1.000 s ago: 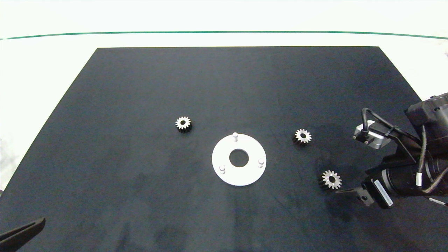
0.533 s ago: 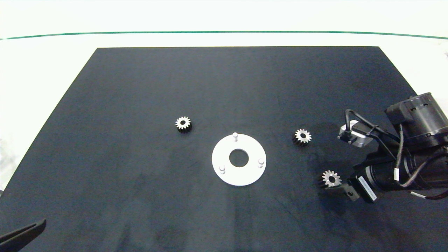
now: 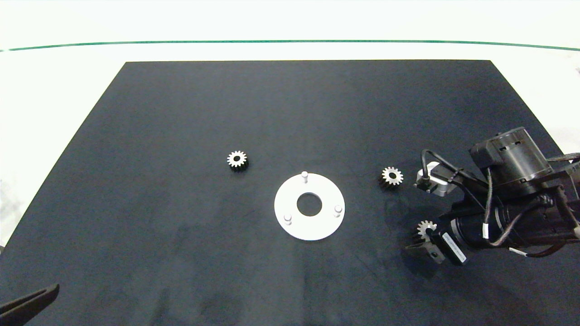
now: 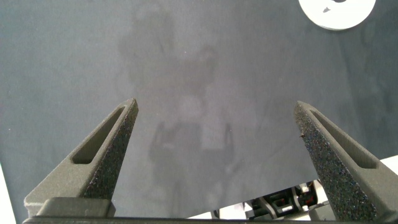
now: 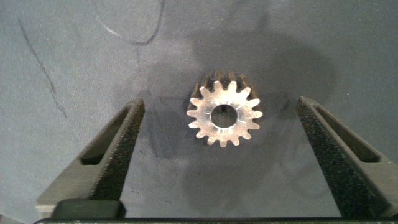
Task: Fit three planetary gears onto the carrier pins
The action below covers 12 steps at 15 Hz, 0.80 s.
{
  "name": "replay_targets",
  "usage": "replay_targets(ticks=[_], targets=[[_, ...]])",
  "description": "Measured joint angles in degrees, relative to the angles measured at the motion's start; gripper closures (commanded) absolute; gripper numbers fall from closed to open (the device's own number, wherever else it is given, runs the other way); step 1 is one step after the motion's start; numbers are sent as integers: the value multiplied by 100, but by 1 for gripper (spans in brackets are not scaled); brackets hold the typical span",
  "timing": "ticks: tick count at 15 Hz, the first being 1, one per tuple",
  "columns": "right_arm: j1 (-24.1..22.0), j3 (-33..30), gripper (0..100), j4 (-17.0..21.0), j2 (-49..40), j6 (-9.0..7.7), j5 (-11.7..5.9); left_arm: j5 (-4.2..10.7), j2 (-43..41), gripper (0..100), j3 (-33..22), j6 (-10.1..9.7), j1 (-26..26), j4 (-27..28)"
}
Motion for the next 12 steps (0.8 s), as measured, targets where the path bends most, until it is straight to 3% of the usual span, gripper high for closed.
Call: replay_targets(ticks=[3, 12], targets=[[-11, 5, 11, 9, -5, -66, -83, 0, 0, 0, 5, 2, -30, 2], [-6, -6, 29, -6, 26, -68, -85, 2, -9, 0, 39, 0, -61, 2]])
